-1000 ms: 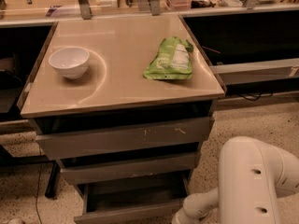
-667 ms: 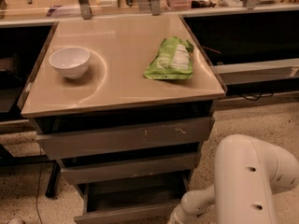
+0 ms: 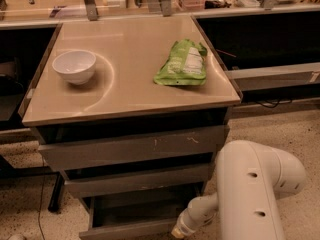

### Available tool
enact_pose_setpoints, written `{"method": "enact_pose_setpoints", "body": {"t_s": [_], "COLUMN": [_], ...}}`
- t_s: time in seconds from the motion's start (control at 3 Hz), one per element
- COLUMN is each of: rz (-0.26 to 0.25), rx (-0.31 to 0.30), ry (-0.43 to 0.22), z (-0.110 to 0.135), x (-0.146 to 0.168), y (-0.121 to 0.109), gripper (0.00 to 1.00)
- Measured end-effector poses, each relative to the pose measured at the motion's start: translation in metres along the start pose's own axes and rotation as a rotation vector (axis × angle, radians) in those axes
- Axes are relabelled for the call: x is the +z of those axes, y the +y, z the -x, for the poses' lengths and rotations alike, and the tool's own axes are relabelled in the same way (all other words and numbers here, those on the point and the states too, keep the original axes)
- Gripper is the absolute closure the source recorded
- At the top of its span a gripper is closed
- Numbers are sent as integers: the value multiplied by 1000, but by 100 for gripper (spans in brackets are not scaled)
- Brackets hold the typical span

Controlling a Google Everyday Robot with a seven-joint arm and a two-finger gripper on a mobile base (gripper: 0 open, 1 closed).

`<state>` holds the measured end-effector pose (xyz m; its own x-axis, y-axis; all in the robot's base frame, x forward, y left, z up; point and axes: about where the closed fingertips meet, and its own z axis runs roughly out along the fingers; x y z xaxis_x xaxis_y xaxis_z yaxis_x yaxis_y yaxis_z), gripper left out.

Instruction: Close bottom drawer

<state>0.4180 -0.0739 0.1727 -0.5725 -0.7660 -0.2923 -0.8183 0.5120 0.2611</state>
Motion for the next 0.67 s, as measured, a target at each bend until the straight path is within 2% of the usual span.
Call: {"method": "enact_pose_setpoints", "body": {"t_s": [0.33, 0.67], "rz": [-21, -21], "rx": [-20, -20], "ry": [-5, -5], "z": [13, 13], "x": [3, 3], "y": [-10, -10], "gripper": [100, 82]}}
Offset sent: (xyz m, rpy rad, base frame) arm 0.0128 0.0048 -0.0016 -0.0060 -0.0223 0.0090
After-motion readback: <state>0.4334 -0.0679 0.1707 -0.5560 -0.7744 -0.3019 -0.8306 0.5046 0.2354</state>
